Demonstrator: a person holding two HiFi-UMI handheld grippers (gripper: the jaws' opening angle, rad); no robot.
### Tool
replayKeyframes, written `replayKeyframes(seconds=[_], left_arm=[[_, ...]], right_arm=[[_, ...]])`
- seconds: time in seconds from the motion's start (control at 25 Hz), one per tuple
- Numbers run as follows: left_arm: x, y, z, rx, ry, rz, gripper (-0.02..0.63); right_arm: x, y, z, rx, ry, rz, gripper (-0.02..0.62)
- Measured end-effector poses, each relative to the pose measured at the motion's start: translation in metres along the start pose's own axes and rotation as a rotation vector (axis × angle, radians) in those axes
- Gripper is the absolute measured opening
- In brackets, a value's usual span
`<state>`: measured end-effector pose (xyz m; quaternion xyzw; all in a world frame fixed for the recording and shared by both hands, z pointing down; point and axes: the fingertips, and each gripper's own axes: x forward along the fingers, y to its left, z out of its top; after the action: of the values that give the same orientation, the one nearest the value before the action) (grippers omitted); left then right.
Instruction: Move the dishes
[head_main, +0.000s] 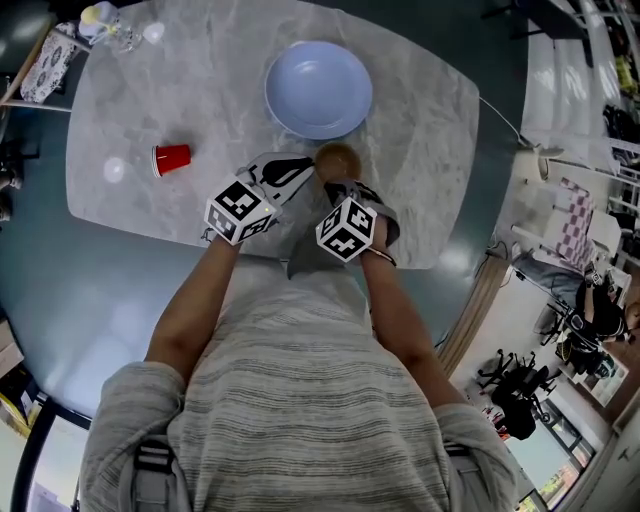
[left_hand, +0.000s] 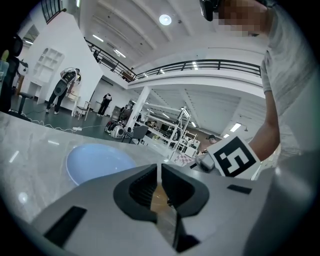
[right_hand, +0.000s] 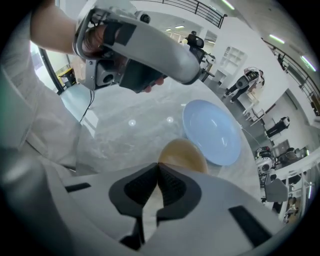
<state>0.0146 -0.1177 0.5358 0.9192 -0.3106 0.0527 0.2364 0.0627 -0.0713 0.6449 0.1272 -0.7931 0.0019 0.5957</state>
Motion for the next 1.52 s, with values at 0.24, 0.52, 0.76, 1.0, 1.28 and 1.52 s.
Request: replayKeyframes(seconds=[0.24, 0.52, 0.76, 1.0, 1.28, 1.52], left_arm=[[-0.001, 0.014, 0.004, -0.009, -0.012, 0.025, 0.035], [-0.003, 0.033, 0.012, -0.021, -0.042, 0.069, 0.035], [0.002, 0.057, 0.019, -0.029, -0.049, 0.112, 0.035], [-0.002, 0.081, 0.015, -0.061, -0.053, 0.156, 0.035], [-0.005, 0.108, 0.01, -0.103, -0.05, 0.193, 0.035], [-0.003, 0.119, 0.012, -0.115, -0.031, 0.201, 0.035]], right_arm=[[-0.008, -0.015, 0.011, -0.043, 0.011, -0.043, 0.02], [-0.013, -0.044, 0.031, -0.108, 0.003, -0.117, 0.02], [0.004, -0.079, 0.046, -0.163, -0.011, -0.136, 0.02], [0.027, -0.1, 0.064, -0.213, -0.017, -0.148, 0.02], [0.054, -0.113, 0.085, -0.247, -0.028, -0.144, 0.02], [0.067, -0.125, 0.089, -0.257, -0.039, -0.14, 0.02]])
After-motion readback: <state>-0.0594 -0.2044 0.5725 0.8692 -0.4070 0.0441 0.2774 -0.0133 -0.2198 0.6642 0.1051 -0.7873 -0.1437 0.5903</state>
